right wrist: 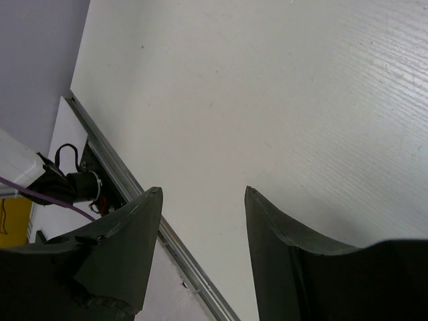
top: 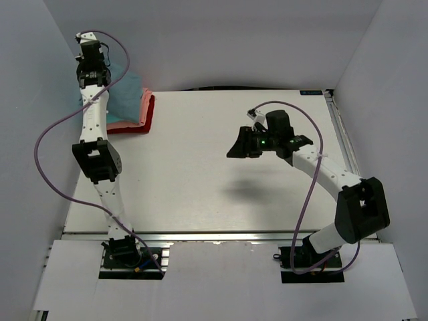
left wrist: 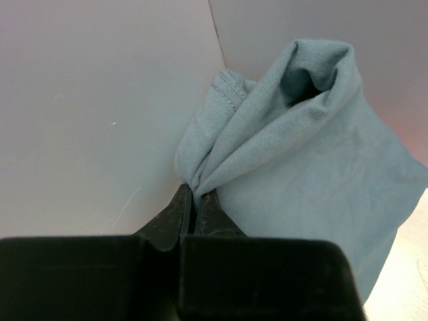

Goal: Fold and stack the t-shirts
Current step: Put the neatly folded tshirt into the corner of the board with the left arm

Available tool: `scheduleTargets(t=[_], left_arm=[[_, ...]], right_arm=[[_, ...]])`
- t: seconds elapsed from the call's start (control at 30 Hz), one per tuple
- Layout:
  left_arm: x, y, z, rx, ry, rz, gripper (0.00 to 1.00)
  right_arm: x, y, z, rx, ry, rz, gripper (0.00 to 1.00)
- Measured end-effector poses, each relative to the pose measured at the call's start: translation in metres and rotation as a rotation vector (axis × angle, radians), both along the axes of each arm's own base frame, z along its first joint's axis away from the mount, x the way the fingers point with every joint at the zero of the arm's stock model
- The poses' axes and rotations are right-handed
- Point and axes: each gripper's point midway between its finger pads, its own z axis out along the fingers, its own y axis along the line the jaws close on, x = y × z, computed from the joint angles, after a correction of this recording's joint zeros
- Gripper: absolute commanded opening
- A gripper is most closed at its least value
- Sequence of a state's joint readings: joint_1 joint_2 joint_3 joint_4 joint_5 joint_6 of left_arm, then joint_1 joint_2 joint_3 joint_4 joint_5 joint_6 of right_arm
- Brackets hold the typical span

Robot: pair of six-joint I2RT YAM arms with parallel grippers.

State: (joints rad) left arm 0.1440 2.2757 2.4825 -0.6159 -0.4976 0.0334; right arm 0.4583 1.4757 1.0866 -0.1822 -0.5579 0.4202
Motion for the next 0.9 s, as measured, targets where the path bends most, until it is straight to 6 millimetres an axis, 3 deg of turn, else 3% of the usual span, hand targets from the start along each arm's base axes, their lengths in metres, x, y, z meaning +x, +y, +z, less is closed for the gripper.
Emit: scheduleTargets(t=[0.2,0.57,0.67,0.77,0.83,0.9], left_arm=[[0.009,0.007,-0.012,-0.017,-0.005,-0.022,0.0],[0.032,0.026,-0.119,-0.057,0.127,-0.01,0.0],[0.031,0.035,-0.139,-0.067,0.141,0.01,0.0],[0.03,0.044,-0.146,-0.08,0.136,0.031,0.0],[0.03,0.05,-0.147,-0.083,0.126,0.042,0.05],[0.03,0.053,-0.148,-0.085,0.122,0.048,0.22]], right_arm=[[0.001,0.006,-0.009,-0.015,0.022,0.002,0.58],[0.006,0.02,-0.018,-0.029,0.05,0.016,0.58],[0.004,0.024,-0.024,-0.035,0.065,0.025,0.58],[0.001,0.028,-0.031,-0.043,0.081,0.035,0.58],[0.0,0.03,-0.035,-0.048,0.092,0.04,0.58],[0.0,0.032,-0.038,-0.051,0.102,0.043,0.58]])
